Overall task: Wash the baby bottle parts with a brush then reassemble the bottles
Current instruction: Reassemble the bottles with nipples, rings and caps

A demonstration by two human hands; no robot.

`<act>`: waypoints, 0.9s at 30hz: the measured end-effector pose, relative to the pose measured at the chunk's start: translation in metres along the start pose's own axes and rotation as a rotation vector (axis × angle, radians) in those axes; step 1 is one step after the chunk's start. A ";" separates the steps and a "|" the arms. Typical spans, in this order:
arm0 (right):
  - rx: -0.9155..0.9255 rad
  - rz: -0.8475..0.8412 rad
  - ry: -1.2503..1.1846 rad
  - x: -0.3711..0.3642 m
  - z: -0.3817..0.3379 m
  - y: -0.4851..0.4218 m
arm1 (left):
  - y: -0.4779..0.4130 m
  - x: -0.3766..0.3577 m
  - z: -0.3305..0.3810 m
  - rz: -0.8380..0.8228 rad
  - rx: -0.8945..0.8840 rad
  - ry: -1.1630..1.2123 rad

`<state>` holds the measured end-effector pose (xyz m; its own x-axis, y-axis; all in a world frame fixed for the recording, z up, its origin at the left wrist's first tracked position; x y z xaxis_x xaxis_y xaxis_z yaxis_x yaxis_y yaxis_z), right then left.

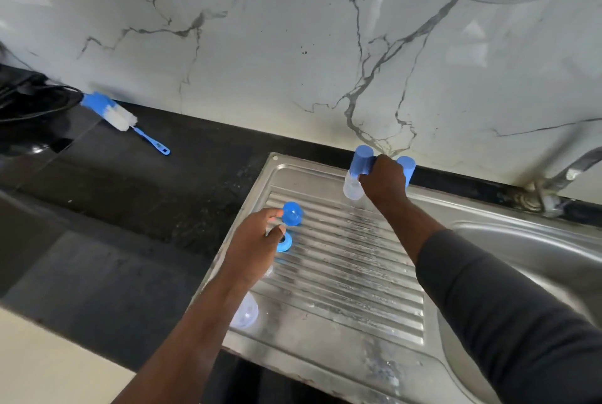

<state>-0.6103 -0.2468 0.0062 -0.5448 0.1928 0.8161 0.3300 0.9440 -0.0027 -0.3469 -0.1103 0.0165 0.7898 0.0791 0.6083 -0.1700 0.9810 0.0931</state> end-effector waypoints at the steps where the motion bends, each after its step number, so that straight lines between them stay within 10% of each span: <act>1: -0.010 0.000 -0.007 0.002 0.000 0.002 | 0.000 0.003 -0.001 0.000 0.007 0.010; 10: -0.072 0.083 -0.155 -0.007 0.002 0.076 | 0.002 0.050 -0.039 0.083 0.099 -0.013; 19: 0.309 -0.474 -0.079 -0.109 -0.038 0.194 | -0.006 0.042 -0.071 -0.071 0.087 -0.149; 27: 0.045 -0.247 -0.149 -0.122 -0.046 0.209 | -0.046 0.010 -0.078 -0.233 -0.218 -0.329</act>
<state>-0.4398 -0.0846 -0.0674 -0.7126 -0.0099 0.7015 0.1407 0.9776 0.1567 -0.2849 -0.1404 -0.0432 0.5572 -0.1744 0.8118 0.1458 0.9831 0.1111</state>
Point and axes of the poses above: each hand's wrist, its own y-axis away from the middle knuckle, its own x-axis out of the back of the hand, z = x × y, the point moved 5 cm from there along -y, towards the middle knuckle, and after that the axes turned 7 degrees about z, right-handed, at the moved point
